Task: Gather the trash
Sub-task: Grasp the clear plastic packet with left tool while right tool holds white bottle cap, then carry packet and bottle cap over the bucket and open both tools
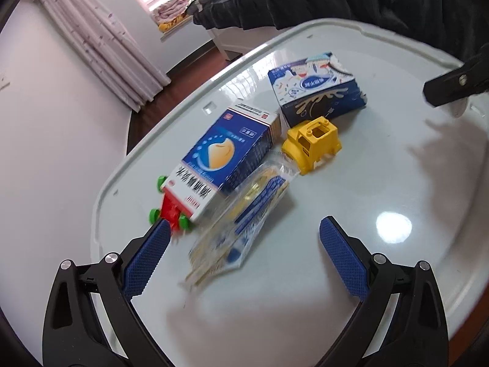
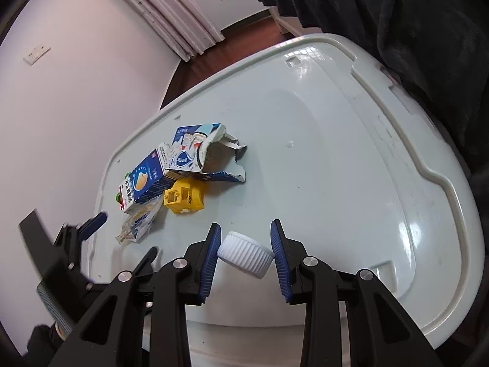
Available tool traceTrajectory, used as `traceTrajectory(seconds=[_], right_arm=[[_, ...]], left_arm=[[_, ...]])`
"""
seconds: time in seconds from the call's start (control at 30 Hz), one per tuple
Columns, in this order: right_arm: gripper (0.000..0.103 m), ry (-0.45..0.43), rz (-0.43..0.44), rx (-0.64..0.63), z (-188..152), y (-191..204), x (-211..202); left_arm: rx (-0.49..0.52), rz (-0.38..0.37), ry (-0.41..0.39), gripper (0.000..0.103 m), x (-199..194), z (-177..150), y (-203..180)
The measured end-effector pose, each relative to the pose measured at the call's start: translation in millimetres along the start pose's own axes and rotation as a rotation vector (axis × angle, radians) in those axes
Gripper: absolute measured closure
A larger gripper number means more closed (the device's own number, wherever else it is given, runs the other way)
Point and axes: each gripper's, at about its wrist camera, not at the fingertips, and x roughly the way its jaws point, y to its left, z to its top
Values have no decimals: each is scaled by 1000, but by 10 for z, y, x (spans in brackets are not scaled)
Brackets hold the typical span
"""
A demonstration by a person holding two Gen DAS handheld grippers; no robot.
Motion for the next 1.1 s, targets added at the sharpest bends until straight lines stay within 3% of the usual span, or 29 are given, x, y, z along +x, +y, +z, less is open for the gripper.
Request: traceTrajectory(seconds=[0.13, 0.2, 0.23, 0.27, 0.37, 0.67, 0.9, 1.1], right_arm=[[69, 8, 6, -10, 6, -1, 21], [69, 22, 17, 3, 9, -15, 52], [69, 27, 22, 8, 9, -23, 58], [69, 31, 26, 11, 10, -23, 69], [69, 30, 29, 6, 17, 3, 79], [69, 15, 34, -31, 5, 79, 41], [69, 15, 71, -140, -136, 220, -81], [69, 44, 106, -286, -442, 384, -359]], left_arm=[[-61, -20, -27, 13, 88, -1, 115], [-134, -67, -7, 45, 171, -2, 241], [-176, -104, 1, 51, 203, -6, 313], [-211, -137, 5, 69, 218, -13, 360], [-259, -161, 11, 85, 212, -61, 416], [-431, -296, 26, 88, -274, -217, 564], [-461, -295, -15, 88, -1017, -407, 430], [-452, -277, -10, 88, -1363, -672, 256]])
